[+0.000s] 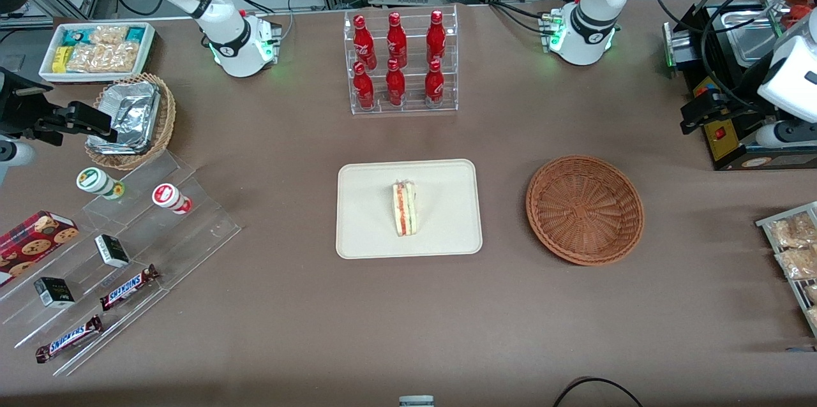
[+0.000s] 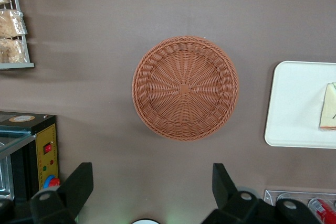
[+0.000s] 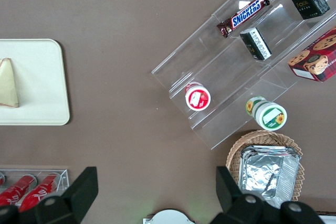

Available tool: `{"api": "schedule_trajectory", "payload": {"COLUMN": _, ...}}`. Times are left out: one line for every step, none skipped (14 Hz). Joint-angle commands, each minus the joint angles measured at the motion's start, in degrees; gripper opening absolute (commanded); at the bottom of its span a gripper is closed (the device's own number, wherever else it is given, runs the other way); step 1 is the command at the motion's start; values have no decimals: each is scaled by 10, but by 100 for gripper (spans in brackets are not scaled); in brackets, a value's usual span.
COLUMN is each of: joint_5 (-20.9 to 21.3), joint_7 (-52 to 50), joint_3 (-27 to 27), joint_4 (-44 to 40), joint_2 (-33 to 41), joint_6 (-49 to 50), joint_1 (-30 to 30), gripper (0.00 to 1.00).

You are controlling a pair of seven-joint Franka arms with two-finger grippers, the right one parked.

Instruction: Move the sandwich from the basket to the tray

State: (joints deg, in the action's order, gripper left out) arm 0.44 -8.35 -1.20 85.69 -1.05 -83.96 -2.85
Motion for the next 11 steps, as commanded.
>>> {"api": "schedule_trajectory", "payload": {"joint_5": -6, "joint_7": 24, "joint_3": -4, "joint_4": -8, "joint_2": 4, "joint_6": 12, "joint_1": 7, "gripper": 100}}
{"api": "schedule_trajectory", "payload": {"joint_5": -4, "joint_7": 29, "joint_3": -4, "joint_4": -7, "joint_2": 4, "joint_6": 19, "joint_1": 7, "gripper": 100}}
{"api": "schedule_trajectory", "payload": {"joint_5": -4, "joint_7": 30, "joint_3": -3, "joint_4": -8, "joint_2": 4, "joint_6": 23, "joint_1": 7, "gripper": 100}}
{"api": "schedule_trajectory", "payload": {"joint_5": -2, "joint_7": 31, "joint_3": -2, "joint_4": -7, "joint_2": 4, "joint_6": 24, "joint_1": 7, "gripper": 100}}
{"api": "schedule_trajectory", "payload": {"joint_5": 0, "joint_7": 31, "joint_3": -1, "joint_4": -7, "joint_2": 4, "joint_6": 25, "joint_1": 7, "gripper": 100}}
{"api": "schedule_trajectory", "payload": {"joint_5": 1, "joint_7": 34, "joint_3": 0, "joint_4": -6, "joint_2": 1, "joint_6": 24, "joint_1": 7, "gripper": 100}}
{"api": "schedule_trajectory", "payload": {"joint_5": 1, "joint_7": 44, "joint_3": 1, "joint_4": -3, "joint_2": -1, "joint_6": 25, "joint_1": 8, "gripper": 100}}
{"api": "schedule_trajectory", "payload": {"joint_5": 2, "joint_7": 47, "joint_3": 1, "joint_4": 1, "joint_2": -3, "joint_6": 24, "joint_1": 8, "gripper": 100}}
{"api": "schedule_trajectory", "payload": {"joint_5": 2, "joint_7": 47, "joint_3": 1, "joint_4": 0, "joint_2": -6, "joint_6": 25, "joint_1": 8, "gripper": 100}}
{"api": "schedule_trajectory", "payload": {"joint_5": 2, "joint_7": 48, "joint_3": 1, "joint_4": 0, "joint_2": -5, "joint_6": 25, "joint_1": 8, "gripper": 100}}
{"api": "schedule_trajectory", "payload": {"joint_5": 2, "joint_7": 48, "joint_3": 1, "joint_4": 1, "joint_2": -4, "joint_6": 26, "joint_1": 9, "gripper": 100}}
